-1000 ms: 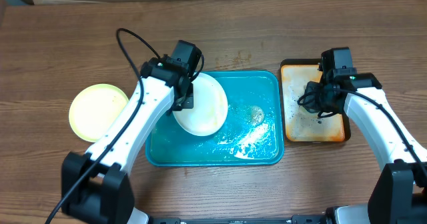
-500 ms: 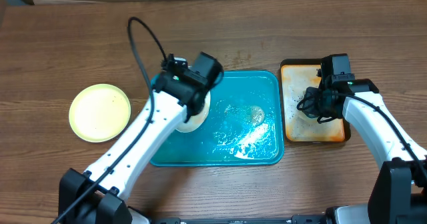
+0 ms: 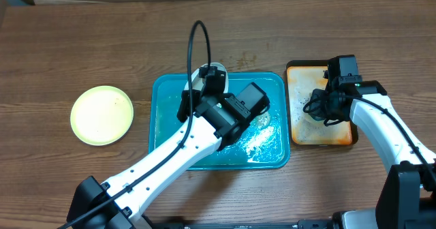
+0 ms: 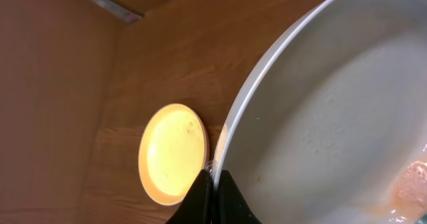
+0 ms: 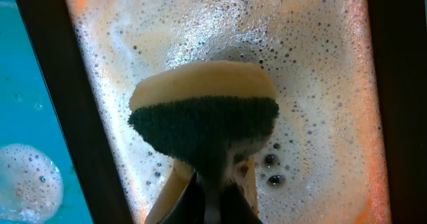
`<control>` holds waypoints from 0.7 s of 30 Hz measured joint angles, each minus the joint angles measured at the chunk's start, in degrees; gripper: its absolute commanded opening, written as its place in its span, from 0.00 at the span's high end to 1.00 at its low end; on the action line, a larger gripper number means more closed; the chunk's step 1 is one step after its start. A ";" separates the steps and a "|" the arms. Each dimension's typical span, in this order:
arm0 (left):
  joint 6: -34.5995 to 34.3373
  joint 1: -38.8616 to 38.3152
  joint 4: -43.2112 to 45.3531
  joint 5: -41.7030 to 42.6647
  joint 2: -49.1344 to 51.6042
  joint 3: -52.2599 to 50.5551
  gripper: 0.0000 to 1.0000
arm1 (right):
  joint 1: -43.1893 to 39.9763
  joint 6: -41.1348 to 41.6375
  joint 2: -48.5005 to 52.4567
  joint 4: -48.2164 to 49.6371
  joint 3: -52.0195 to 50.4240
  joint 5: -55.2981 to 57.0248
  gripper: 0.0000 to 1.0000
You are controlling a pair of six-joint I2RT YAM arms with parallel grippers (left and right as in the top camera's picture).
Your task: Clean dirty plates on tray and stack at the side
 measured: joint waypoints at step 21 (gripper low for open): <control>-0.02 -0.74 -0.02 -4.48 0.00 0.00 0.96 | 0.00 -0.02 0.00 -0.09 0.00 -0.02 0.96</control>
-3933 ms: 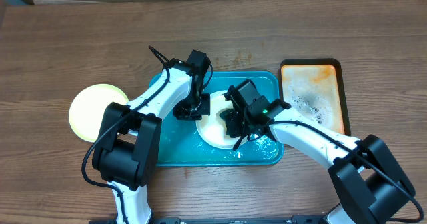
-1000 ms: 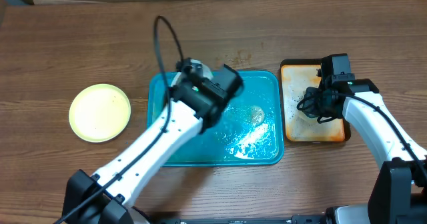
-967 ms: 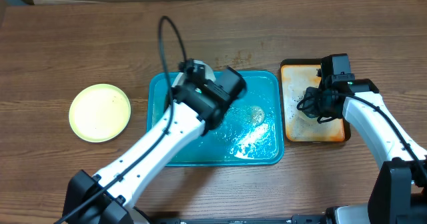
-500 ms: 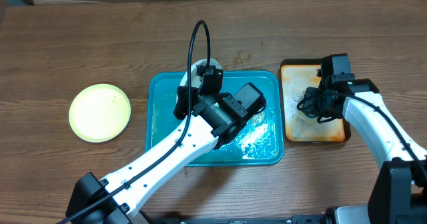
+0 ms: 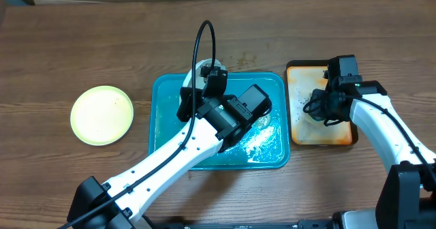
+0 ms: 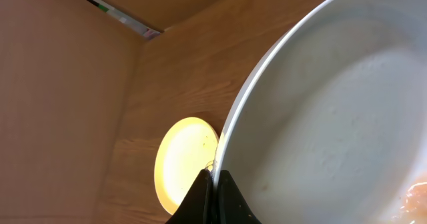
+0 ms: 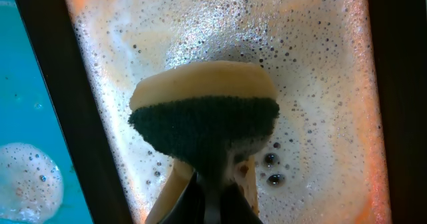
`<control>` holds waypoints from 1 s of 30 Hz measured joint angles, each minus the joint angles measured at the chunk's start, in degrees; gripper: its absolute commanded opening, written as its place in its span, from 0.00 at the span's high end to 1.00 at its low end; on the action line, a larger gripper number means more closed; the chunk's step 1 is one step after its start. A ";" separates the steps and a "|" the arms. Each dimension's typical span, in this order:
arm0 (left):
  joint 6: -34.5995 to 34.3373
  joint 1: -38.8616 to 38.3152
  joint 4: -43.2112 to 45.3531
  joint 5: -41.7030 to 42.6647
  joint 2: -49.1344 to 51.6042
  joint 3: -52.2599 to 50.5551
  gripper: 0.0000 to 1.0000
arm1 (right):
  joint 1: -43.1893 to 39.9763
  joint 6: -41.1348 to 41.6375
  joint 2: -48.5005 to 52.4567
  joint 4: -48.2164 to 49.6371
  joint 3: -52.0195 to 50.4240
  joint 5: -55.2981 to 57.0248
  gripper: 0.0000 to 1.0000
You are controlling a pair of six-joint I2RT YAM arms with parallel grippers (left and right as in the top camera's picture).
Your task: Clean dirty plates on tray and stack at the side
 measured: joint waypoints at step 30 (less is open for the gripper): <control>0.00 0.00 0.00 -0.85 0.00 0.00 0.96 | 0.00 0.02 0.00 -0.15 0.00 0.00 0.96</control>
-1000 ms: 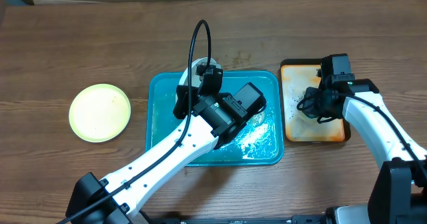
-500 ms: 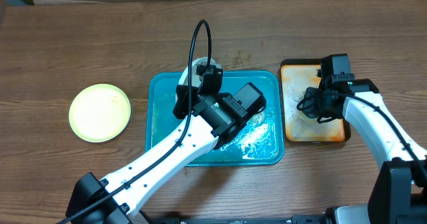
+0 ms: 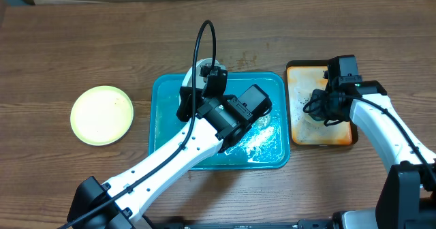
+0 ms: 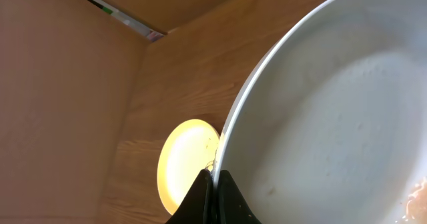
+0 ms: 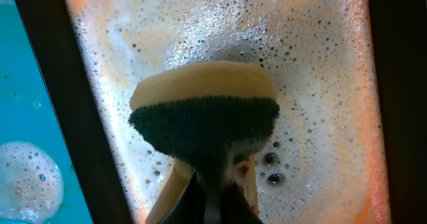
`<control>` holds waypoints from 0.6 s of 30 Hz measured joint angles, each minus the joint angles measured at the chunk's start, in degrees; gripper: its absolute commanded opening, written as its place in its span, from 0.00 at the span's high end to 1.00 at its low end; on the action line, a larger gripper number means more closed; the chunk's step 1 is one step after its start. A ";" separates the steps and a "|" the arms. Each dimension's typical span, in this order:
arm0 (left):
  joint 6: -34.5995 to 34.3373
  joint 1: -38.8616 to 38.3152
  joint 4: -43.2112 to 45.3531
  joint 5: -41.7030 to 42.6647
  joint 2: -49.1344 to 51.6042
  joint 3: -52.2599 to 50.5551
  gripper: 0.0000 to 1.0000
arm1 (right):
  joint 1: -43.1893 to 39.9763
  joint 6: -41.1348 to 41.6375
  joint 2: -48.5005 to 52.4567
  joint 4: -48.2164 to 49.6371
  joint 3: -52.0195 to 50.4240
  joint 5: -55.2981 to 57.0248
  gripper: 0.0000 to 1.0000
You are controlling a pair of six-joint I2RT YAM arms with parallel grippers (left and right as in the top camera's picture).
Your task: Clean dirty plates on tray and stack at the side
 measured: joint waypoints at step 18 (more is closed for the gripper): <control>0.00 0.00 0.00 -0.13 0.00 0.00 0.96 | 0.00 -11.47 6.56 6.36 0.00 -1.27 0.96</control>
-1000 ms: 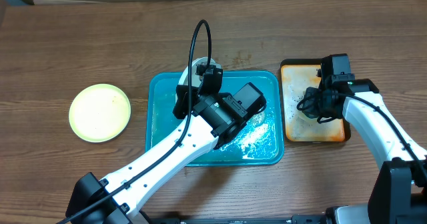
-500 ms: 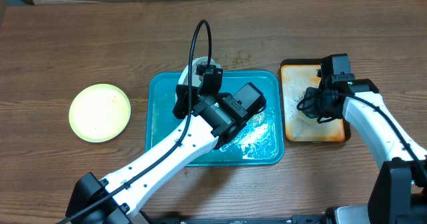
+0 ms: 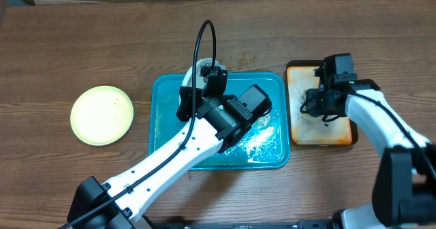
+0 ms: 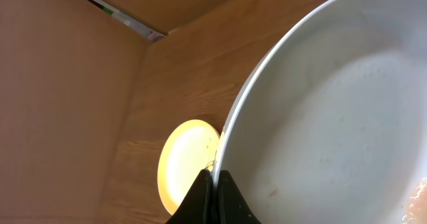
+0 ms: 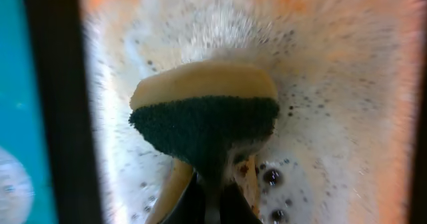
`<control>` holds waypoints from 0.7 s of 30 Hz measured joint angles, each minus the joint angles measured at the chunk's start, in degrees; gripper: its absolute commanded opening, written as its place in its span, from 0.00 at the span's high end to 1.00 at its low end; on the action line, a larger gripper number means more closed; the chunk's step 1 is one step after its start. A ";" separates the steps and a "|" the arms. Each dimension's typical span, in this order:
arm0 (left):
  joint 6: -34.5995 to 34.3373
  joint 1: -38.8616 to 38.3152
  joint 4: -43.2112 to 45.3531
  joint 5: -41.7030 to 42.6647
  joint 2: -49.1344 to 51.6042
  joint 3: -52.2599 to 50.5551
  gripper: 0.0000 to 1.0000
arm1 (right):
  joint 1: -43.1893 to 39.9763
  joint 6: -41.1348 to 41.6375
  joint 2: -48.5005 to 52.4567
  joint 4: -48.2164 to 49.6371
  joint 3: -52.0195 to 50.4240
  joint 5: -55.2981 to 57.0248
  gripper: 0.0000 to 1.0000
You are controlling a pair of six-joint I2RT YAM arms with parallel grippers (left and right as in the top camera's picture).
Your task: Clean dirty plates on tray and stack at the side
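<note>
My left gripper [image 4: 215,181] is shut on the rim of a white plate [image 4: 333,124], tilted up over the blue tray [image 3: 163,130]; only the plate's edge [image 3: 196,71] shows overhead, behind the arm. A yellow plate [image 3: 102,114] lies on the table to the left, also in the left wrist view [image 4: 183,161]. My right gripper [image 5: 215,184] is shut on a yellow sponge with a green scrub face [image 5: 203,121], held over the foamy orange-stained soap tray [image 3: 300,130].
The blue tray holds water and patches of foam [image 3: 262,140]. A cardboard wall [image 4: 60,97] stands along the far left. Bare wooden table [image 3: 102,45] surrounds the trays.
My right gripper with the sponge has shifted a little toward the blue tray over the soap tray; its view is blurred. The left gripper and white plate are unchanged.
My left gripper held the white plate tilted above the blue tray throughout, lifting it slightly after the first moment. My right gripper held the sponge still in the soap tray's foam, and has now shifted slightly toward the blue tray.
</note>
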 measured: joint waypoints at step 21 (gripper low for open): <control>0.00 0.00 0.00 0.13 0.00 0.00 0.96 | -0.04 -1.55 3.39 -7.23 6.73 -1.92 0.96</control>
